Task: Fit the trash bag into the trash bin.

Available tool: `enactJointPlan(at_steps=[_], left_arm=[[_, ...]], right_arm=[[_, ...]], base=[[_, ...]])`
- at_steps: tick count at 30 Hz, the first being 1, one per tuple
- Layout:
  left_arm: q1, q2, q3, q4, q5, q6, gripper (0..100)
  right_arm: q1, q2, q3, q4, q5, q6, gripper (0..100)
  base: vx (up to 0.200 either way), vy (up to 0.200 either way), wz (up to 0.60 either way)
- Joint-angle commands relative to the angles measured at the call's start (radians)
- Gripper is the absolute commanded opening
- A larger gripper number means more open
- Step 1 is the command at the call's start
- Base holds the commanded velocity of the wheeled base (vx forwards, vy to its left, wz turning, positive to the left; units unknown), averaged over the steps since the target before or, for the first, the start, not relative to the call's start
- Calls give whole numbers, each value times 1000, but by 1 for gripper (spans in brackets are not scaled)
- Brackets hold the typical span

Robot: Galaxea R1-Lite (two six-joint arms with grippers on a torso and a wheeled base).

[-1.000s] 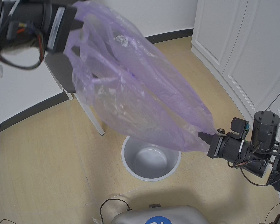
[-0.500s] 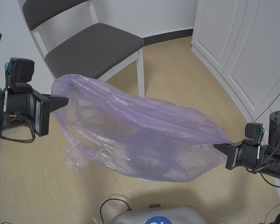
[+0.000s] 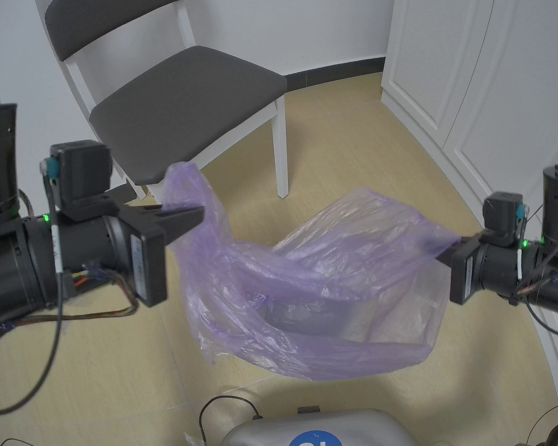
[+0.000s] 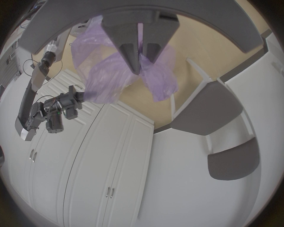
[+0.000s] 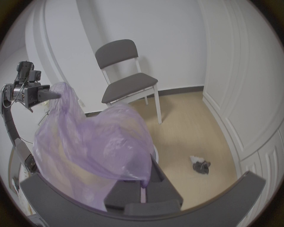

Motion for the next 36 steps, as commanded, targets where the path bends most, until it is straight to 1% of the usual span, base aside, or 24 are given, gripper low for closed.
enactJointPlan(at_steps=[1, 5, 7, 11, 14, 18, 22, 24, 25, 31, 36], left_arm=[[-92, 135, 3, -69, 5, -79, 0], [-100, 169, 8, -92, 5, -140, 0], [-107, 164, 20, -93, 7, -151, 0], [-91, 158, 32, -93, 7, -152, 0], [-61, 103, 77, -87, 10, -145, 0], [-35, -12, 192, -75, 5, -134, 0], [14, -69, 281, -8, 1, -77, 0], [17, -77, 287, 15, 1, -71, 0], [17, -84, 281, 63, -1, -70, 0], [18, -77, 272, 94, 8, -68, 0], [41, -89, 276, 135, 11, -68, 0]], right_arm=[[48, 137, -138, 41, 9, -53, 0], [55, 149, -135, 61, 9, -61, 0], [62, 138, -118, 75, 9, -61, 0], [62, 126, -83, 81, 2, -56, 0], [52, 80, -40, 75, -5, -50, 0], [42, -17, 34, 81, -13, -47, 0], [40, -99, 109, 101, -13, -41, 0], [40, -115, 120, 110, -13, -39, 0], [40, -145, 141, 145, -11, -36, 0], [75, -162, 136, 249, -13, -48, 0], [68, -184, 147, 286, -18, -47, 0]], base=[[0, 0, 0], [0, 0, 0], [0, 0, 0], [0, 0, 0], [0, 0, 0], [0, 0, 0], [0, 0, 0], [0, 0, 0], [0, 0, 0], [0, 0, 0], [0, 0, 0]])
